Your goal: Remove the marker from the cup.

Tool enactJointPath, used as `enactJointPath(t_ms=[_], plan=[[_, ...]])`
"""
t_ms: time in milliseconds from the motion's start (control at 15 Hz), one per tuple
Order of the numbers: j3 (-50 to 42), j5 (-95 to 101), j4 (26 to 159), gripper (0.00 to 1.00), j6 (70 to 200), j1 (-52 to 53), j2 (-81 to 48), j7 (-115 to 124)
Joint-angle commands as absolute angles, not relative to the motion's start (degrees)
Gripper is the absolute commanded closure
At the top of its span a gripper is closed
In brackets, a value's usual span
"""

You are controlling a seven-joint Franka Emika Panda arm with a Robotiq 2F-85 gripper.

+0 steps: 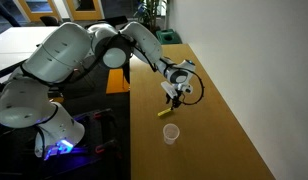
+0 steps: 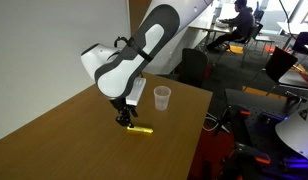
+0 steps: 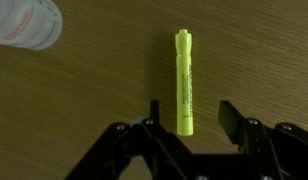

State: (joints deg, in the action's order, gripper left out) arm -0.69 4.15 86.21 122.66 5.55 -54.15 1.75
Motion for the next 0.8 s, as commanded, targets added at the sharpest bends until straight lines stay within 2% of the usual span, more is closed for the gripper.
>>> enactJointPath(t_ms=[0, 67, 733], plan=[[-2.56, 6.82, 94.61, 0.04, 126.52, 7.55, -46.5, 5.59], [-2.71, 7.32, 97.82, 0.0, 128.21, 7.65, -43.8, 5.89], [-4.21, 10.28, 125.07, 0.0, 145.32, 7.2, -19.2, 9.25]])
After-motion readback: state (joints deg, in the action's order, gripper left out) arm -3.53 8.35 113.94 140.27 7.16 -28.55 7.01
